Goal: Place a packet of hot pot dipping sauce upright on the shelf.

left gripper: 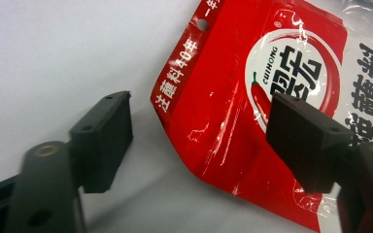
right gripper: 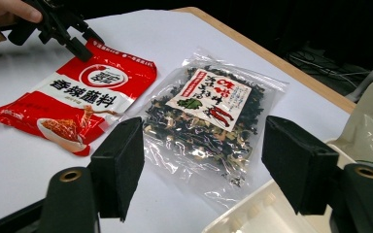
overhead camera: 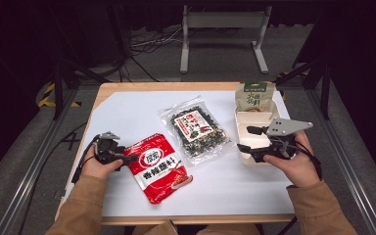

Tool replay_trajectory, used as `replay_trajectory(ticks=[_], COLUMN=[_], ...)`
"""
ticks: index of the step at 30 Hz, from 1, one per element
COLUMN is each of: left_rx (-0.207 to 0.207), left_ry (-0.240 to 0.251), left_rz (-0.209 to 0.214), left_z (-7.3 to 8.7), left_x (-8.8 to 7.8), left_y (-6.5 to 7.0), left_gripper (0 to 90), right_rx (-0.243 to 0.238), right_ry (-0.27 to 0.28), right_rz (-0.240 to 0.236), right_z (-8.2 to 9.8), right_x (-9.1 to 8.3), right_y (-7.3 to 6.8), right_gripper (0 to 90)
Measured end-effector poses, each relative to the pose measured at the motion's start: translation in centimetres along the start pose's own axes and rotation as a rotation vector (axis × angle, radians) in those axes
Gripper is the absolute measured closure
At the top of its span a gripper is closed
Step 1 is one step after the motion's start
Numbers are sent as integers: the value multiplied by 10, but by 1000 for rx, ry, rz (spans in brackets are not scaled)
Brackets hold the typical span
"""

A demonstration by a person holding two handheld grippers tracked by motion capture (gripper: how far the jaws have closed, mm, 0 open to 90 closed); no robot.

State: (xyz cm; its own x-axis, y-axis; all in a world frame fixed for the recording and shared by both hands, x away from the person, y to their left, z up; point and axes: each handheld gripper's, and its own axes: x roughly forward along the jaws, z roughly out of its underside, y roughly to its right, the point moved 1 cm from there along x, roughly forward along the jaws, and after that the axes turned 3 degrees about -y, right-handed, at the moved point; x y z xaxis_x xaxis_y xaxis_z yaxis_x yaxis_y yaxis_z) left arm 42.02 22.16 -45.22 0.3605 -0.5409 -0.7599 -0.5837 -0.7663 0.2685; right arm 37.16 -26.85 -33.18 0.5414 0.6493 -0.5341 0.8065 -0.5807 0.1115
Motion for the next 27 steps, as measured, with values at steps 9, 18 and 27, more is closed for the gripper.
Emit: replay_trajectory(ticks=[9, 18, 27], left_rx=[39, 87, 152], left_ry=[12, 14, -14], left_rz=[73, 118, 79], left_z=[-4, -5, -2], left_x=[-7, -9, 5], left_y=[11, 17, 19], left_gripper=[402, 464, 569], right_rx=[11, 19, 13], right_ry=[1, 8, 11], right_rz=[-7, -43, -60], right_z=[1, 0, -2], right_x=[1, 3, 5], right_y=[1, -1, -4], right_gripper=[313, 313, 313])
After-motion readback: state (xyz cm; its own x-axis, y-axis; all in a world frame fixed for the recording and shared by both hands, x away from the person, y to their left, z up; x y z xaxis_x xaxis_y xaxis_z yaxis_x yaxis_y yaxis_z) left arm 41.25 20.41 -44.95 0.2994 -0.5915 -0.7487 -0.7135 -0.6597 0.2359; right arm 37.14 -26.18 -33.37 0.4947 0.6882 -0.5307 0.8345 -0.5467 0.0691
